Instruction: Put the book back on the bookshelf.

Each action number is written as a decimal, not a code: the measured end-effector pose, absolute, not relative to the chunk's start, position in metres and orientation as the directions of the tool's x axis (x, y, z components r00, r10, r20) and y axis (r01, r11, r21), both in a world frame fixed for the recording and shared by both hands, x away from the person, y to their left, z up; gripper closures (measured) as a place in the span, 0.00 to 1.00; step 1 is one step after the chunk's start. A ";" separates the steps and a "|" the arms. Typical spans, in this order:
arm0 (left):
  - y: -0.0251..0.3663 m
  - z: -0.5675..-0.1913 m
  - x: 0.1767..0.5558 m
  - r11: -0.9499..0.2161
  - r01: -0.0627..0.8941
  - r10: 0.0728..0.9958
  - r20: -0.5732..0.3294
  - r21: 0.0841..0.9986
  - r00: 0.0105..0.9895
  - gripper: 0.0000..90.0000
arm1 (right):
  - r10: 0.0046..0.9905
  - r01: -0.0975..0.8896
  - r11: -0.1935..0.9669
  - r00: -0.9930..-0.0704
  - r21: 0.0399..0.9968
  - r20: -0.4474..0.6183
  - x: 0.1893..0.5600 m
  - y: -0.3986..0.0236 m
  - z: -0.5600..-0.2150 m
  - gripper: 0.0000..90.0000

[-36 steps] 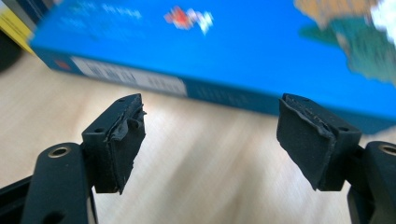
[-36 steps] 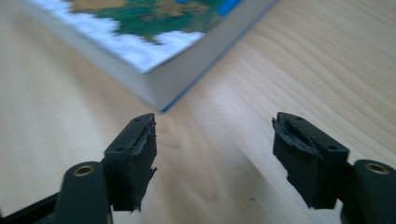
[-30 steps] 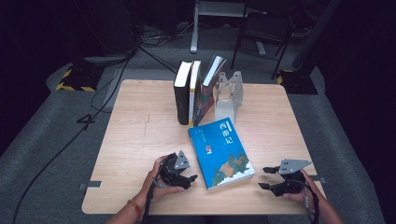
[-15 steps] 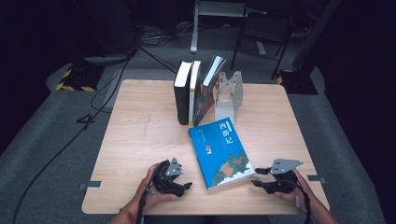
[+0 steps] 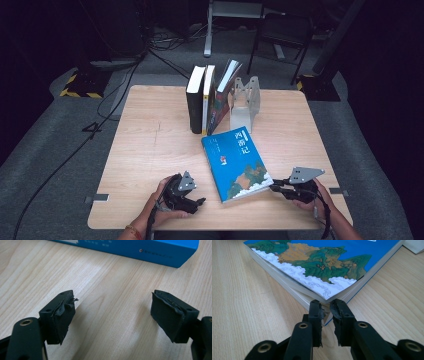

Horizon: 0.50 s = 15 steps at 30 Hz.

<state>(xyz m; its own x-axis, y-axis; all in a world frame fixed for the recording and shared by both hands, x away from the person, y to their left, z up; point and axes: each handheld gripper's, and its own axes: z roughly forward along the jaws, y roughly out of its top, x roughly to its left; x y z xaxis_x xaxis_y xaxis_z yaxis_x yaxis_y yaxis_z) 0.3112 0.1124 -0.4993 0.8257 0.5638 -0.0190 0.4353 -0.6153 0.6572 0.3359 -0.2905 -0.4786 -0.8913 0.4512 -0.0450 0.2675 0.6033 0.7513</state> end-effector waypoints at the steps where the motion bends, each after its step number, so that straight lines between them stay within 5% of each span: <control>1: 0.110 -0.498 0.311 -0.614 0.443 0.565 -0.028 0.654 0.825 0.22 | 0.449 0.264 0.605 -0.892 0.751 -0.048 0.336 -0.290 -0.478 0.86; 5: 0.098 -0.487 0.308 -0.583 0.415 0.533 -0.056 0.698 0.844 0.23 | 0.457 0.253 0.580 -0.888 0.774 -0.053 0.337 -0.288 -0.472 0.85; 15: 0.039 -0.470 0.298 -0.592 0.298 0.429 -0.019 0.749 0.903 0.24 | 0.500 0.259 0.588 -0.861 0.766 -0.092 0.345 -0.276 -0.464 0.53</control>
